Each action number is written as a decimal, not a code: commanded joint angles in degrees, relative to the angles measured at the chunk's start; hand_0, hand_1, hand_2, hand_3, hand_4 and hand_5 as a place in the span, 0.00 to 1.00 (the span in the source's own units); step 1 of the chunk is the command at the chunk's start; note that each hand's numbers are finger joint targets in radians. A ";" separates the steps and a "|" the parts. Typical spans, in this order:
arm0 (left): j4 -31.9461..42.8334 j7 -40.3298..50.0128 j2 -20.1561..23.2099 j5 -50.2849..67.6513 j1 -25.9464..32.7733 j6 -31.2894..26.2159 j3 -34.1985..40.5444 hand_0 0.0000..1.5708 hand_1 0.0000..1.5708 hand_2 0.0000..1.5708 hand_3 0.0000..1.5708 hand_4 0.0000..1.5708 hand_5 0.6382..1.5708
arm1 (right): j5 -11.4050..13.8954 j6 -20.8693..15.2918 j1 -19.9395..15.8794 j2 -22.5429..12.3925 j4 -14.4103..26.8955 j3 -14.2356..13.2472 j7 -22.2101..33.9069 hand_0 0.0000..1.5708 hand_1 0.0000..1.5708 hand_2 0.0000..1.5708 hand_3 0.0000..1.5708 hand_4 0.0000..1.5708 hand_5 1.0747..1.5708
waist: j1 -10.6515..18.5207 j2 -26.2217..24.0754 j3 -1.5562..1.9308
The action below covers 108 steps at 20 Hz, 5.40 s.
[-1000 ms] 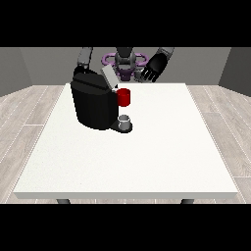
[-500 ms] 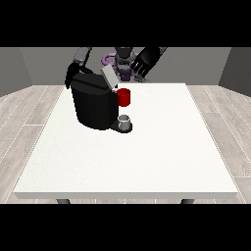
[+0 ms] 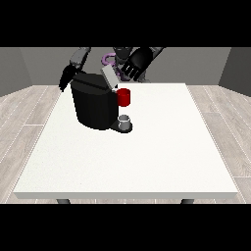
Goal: Insert the coffee pod into the coffee machine and close the lid
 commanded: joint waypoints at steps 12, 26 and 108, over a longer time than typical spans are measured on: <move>2.57 -0.56 -2.84 -1.99 -2.45 4.13 -1.01 0.79 0.79 0.82 0.79 0.28 1.00 | 0.71 -2.27 -5.52 -0.58 0.49 -1.66 1.06 0.00 0.00 0.00 0.00 0.10 1.00 | -0.05 5.88 0.00; 5.87 -1.75 1.54 -1.76 -5.58 0.78 0.70 0.77 0.77 0.80 0.76 0.26 1.00 | -0.76 -0.09 -2.54 -0.19 0.05 -1.17 0.32 0.00 0.00 0.00 0.00 0.00 1.00 | -2.37 4.43 0.01; 8.74 -20.74 -16.53 15.85 21.39 10.16 16.98 0.00 0.00 0.00 0.00 0.00 1.00 | -3.15 -0.20 11.90 0.10 1.59 -3.98 -3.10 0.00 0.00 0.00 0.00 0.00 1.00 | 16.92 -19.94 -0.16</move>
